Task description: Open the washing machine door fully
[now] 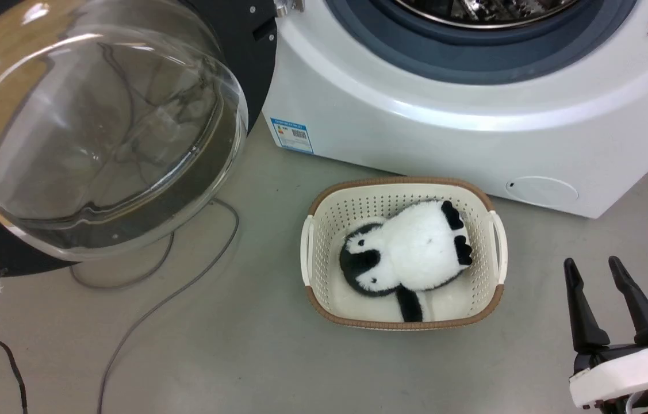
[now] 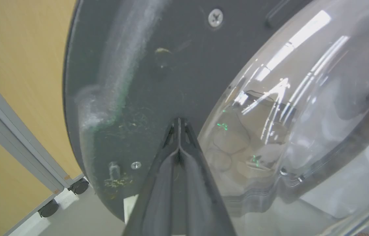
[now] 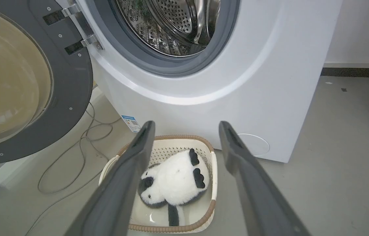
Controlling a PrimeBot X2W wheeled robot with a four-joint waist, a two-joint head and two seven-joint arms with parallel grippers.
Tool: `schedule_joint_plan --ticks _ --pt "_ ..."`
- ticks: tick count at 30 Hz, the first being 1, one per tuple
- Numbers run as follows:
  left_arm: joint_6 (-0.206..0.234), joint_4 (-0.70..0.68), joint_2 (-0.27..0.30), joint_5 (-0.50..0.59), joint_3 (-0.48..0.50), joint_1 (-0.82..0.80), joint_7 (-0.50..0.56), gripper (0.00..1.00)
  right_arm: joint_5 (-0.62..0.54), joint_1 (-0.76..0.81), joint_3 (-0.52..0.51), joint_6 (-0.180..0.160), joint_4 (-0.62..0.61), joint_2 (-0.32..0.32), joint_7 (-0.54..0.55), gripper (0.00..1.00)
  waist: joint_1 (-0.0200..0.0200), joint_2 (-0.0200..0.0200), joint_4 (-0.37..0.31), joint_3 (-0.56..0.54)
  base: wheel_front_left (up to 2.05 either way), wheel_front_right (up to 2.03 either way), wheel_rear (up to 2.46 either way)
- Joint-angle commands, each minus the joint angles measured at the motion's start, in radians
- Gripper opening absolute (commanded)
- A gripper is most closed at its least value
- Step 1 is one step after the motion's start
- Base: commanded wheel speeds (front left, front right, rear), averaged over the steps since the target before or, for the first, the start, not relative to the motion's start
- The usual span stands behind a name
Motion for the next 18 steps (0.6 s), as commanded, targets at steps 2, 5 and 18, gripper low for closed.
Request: schedule_joint_plan --ticks 2,5,18 --pt "-0.011 -0.010 -0.002 0.009 -0.012 0.011 -0.014 0.00 0.012 -0.011 -0.006 0.001 0.009 0.005 -0.010 1.00 -0.0001 0.0000 0.001 -0.022 0.00 0.00 0.00" --pt "-0.020 -0.040 -0.015 0.024 -0.040 0.038 -0.025 0.00 0.014 -0.005 -0.012 0.001 0.021 0.010 -0.023 1.00 -0.0001 0.0000 0.003 -0.056 0.00 0.00 0.00" --pt "-0.022 -0.299 -0.107 0.073 -0.189 0.198 -0.006 0.00 0.022 0.026 -0.013 0.001 0.035 0.023 -0.098 1.00 -0.0001 0.0000 -0.025 -0.204 0.00 0.00 0.00"
